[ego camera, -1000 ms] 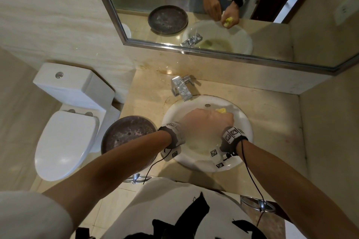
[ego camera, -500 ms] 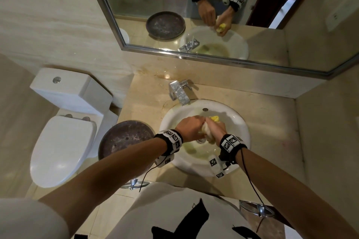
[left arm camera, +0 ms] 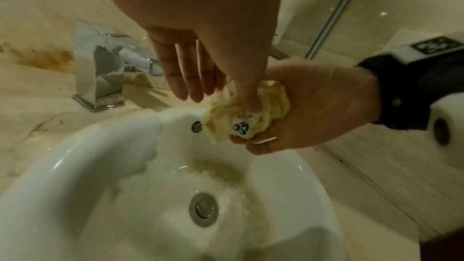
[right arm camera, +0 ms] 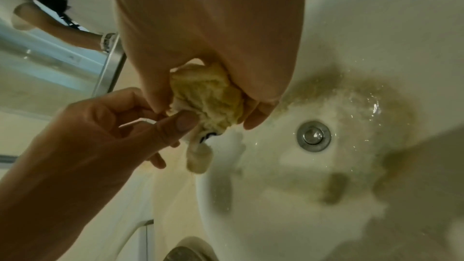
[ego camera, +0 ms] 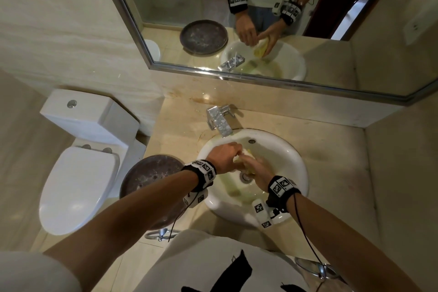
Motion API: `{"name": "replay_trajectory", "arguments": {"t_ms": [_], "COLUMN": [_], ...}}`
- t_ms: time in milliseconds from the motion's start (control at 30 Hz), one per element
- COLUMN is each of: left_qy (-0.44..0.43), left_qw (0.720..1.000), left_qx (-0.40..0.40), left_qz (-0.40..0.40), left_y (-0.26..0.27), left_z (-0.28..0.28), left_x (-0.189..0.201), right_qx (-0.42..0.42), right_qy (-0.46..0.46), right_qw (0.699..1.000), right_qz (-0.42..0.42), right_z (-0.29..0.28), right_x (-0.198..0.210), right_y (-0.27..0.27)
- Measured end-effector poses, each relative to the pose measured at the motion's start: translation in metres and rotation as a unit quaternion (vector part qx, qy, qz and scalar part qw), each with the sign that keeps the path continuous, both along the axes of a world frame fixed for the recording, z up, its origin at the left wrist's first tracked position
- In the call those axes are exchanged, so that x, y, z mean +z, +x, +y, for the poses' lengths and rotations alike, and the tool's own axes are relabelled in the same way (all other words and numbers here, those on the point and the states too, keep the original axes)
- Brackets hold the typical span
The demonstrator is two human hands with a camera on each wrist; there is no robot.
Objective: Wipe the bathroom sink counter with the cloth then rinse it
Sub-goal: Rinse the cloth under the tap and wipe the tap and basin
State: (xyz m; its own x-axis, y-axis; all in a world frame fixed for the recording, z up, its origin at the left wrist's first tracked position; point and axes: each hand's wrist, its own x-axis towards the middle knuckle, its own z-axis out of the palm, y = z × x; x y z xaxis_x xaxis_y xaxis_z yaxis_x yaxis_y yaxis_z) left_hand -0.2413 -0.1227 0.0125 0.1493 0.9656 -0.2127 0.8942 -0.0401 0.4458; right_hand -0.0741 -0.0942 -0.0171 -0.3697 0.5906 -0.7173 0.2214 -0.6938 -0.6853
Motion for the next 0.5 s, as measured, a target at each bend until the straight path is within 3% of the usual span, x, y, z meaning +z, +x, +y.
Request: {"name": "replay_trajectory", "arguments": {"t_ms": [167, 300, 500], "left_qy": [-0.029, -0.060, -0.094], "left_qw": [1.000, 0.997, 0.981], "left_qx": [0.011, 0.010, -0.106], "left_qz": [0.000, 0.038, 0.135], "left_y": [-0.008, -0.031, -0.055], "left_z": [0.013, 0.023, 0.027], "left_x": [-0.012, -0.022, -0.044], "right_qx": [-0.019, -0.039, -0.115], "right_qy": [0.024, 0.108, 0.190], "right_qw": [0.997, 0.984, 0.950], "right_qz": [-0.067, -0.138, -0.221], "right_z": [0.024, 0.054, 0.120], "right_x": [-0.027, -0.013, -0.014], "right_y": [0.007, 0.015, 0.039]}}
